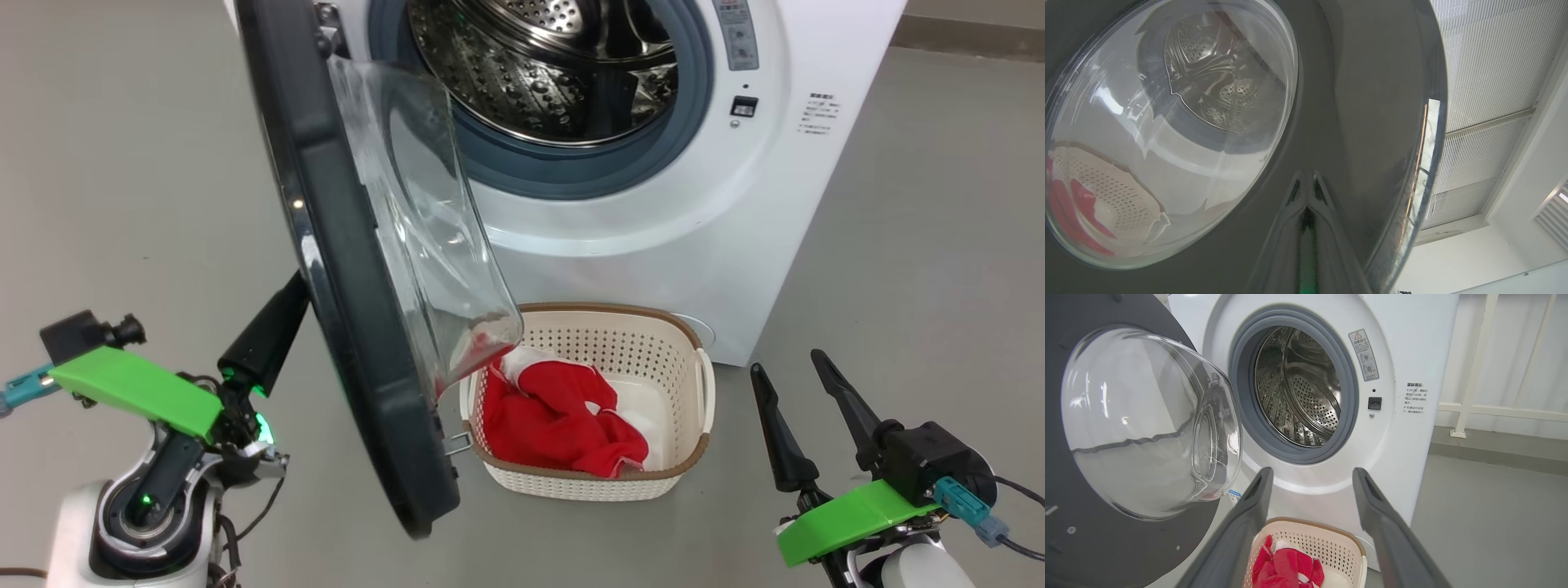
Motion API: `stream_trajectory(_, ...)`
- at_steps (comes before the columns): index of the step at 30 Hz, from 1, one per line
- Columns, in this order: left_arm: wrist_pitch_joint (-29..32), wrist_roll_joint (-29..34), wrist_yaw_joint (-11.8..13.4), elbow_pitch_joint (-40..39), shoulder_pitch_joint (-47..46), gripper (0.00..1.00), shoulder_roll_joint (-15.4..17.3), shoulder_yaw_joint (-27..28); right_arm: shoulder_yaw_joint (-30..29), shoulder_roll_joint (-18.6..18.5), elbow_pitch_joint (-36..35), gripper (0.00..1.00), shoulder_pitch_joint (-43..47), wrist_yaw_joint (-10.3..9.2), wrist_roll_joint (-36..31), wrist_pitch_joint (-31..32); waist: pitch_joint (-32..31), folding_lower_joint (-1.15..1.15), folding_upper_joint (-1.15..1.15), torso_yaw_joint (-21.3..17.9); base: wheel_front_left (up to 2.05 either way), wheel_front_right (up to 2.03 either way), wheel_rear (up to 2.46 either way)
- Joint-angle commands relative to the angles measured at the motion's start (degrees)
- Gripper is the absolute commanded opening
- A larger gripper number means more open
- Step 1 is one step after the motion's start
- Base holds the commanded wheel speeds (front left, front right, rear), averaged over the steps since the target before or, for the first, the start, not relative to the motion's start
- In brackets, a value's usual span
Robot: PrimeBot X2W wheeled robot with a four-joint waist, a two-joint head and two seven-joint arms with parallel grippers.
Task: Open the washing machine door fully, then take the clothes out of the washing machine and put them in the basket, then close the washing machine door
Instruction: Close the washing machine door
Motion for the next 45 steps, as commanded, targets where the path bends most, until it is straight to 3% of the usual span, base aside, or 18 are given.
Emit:
stream_trajectory(1, 0.0, -0.9, 0.1, -2.3, -0.9, 0.0, 0.8, 0.4, 1.2, -0.1, -1.3, 1.0, -2.3, 0.37, 0.0, -0.4, 0.3, 0.0, 0.0, -0.9, 0.0, 0.0, 0.0)
stream_trajectory(14, -0.7, -1.4, 0.2, -2.0, -1.1, 0.0, 0.9, 0.7, 0.9, -0.1, -1.2, 1.0, -2.6, 0.37, 0.2, -0.4, 0.7, 0.0, 0.0, -1.8, 0.0, 0.0, 0.0)
stream_trajectory(18, -2.3, 0.9, -0.6, -1.9, -0.8, 0.02, 2.2, 1.0, 0.8, -0.1, -1.2, 1.0, -2.7, 0.37, 0.3, -0.4, 0.7, 0.0, 0.0, -1.7, 0.0, 0.0, 0.0)
stream_trajectory(19, -3.0, 1.8, -1.1, -1.9, -0.6, 0.24, 2.6, 1.1, 0.8, -0.1, -1.1, 1.0, -2.7, 0.37, 0.4, -0.4, 0.7, 0.0, 0.0, -1.7, 0.0, 0.0, 0.0)
stream_trajectory(20, -3.0, 1.8, -1.1, -1.9, -0.6, 0.24, 2.6, 1.1, 0.8, -0.1, -1.1, 1.0, -2.7, 0.37, 0.4, -0.4, 0.7, 0.0, 0.0, -1.7, 0.0, 0.0, 0.0)
stream_trajectory(21, -4.0, 3.2, -1.7, -1.8, -0.4, 0.8, 3.2, 1.2, 0.9, -0.1, -1.1, 1.0, -2.7, 0.37, 0.4, -0.4, 0.6, 0.0, 0.0, -1.7, 0.0, 0.0, 0.0)
stream_trajectory(22, -5.1, 4.5, -2.1, -1.7, -0.1, 1.0, 3.7, 1.3, 0.9, -0.1, -1.1, 1.0, -2.7, 0.37, 0.4, -0.4, 0.5, 0.0, 0.0, -1.7, 0.0, 0.0, 0.0)
stream_trajectory(27, -10.4, 10.0, -5.4, -2.0, 2.0, 1.0, 5.6, 2.1, 0.9, -0.1, -1.2, 1.0, -2.6, 0.37, 0.5, -0.4, 0.3, 0.0, 0.0, -1.8, 0.0, 0.0, 0.0)
stream_trajectory(34, -23.6, 25.1, -9.0, -2.7, 6.8, 1.0, 9.4, 0.4, 0.9, -0.1, -1.7, 1.0, -2.4, 0.37, 0.7, -0.4, 0.5, 0.0, 0.0, -2.4, 0.0, 0.0, 0.0)
stream_trajectory(41, -38.5, 39.4, -9.3, -0.1, 10.5, 1.0, 11.2, -2.1, 0.7, -0.1, -1.6, 1.0, -2.6, 0.37, 0.9, -0.4, 0.5, 0.0, 0.0, -2.8, 0.0, 0.0, 0.0)
stream_trajectory(45, -42.6, 46.9, -7.2, 2.8, 11.4, 1.0, 12.0, -2.6, 0.7, -0.1, -1.6, 1.0, -2.6, 0.37, 1.0, -0.4, 0.4, 0.0, 0.0, -2.9, 0.0, 0.0, 0.0)
